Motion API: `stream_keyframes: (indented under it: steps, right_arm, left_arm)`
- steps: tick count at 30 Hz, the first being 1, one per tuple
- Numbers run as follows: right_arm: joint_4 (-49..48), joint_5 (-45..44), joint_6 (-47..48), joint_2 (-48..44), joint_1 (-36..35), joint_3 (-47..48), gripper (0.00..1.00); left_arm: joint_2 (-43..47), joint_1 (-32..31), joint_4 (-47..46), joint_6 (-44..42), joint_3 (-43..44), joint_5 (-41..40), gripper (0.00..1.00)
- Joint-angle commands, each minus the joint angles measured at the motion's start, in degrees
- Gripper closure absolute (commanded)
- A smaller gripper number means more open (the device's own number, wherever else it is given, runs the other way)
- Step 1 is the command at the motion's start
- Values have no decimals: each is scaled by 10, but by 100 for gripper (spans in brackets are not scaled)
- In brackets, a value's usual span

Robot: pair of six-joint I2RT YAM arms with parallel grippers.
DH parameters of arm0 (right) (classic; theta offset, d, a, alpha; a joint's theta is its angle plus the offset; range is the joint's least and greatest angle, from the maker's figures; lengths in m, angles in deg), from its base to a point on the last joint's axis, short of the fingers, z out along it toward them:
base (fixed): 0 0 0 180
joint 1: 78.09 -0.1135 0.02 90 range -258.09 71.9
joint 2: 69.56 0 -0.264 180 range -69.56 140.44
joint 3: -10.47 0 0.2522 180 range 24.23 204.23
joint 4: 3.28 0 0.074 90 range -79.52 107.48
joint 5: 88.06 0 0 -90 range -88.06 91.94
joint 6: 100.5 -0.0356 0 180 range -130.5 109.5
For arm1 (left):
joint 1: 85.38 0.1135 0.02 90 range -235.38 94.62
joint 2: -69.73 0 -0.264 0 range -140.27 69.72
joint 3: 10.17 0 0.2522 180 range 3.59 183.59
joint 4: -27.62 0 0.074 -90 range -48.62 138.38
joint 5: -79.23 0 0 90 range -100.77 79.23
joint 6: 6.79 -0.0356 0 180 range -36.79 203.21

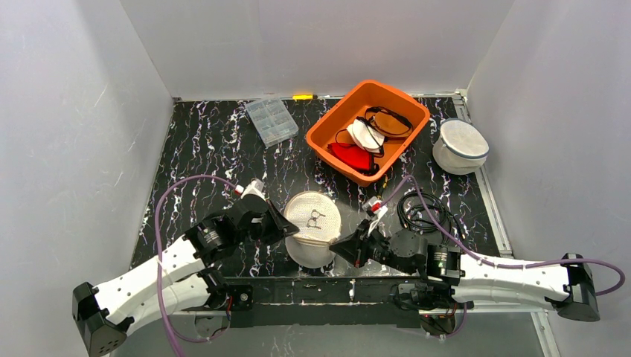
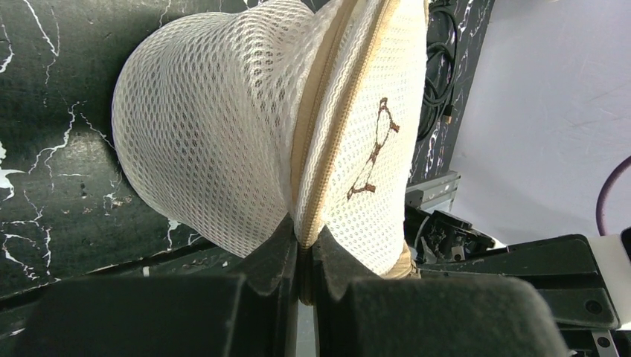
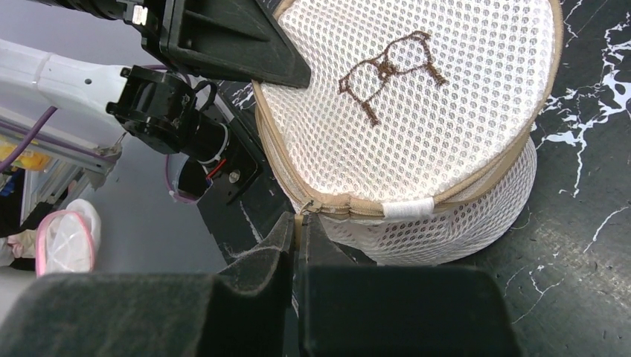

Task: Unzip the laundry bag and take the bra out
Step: Unzip the laundry bag at the center of the board.

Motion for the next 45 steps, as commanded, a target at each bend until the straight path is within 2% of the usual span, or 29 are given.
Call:
stream_keyframes:
  steps: [1,13,23,28,30,32,34,39,45]
  right_arm:
    - [-2,-25,-8,-17,-3,-5,99]
    - [5,-67,-30,-8,-3,-21,99]
    - [-16,-39,-40,7,-4,-16,97]
    - [-12,-28,-79,3,-3,1,58]
    - [-6,-29,-101,-2,-4,5,48]
    - [3,-33,-124,-8,-3,8,42]
    - [11,-43,-151,-20,-3,7,30]
    - [10,-88,-241,-69,-3,-33,23]
    - [-54,-122,-324,-63,-3,-69,24]
  left_arm:
    - [-3,12,9,-25,-3,-2,100]
    - [3,12,3,-21,-13,1,100]
    - [9,12,-6,-16,-17,4,100]
    - [16,11,-25,-7,-22,7,100]
    - [19,12,-34,-3,-25,6,100]
    - [21,12,-40,0,-27,4,100]
    - [24,12,-44,4,-29,1,100]
    - [46,12,-60,18,-49,-9,100]
    - [76,12,-94,41,-85,-28,100]
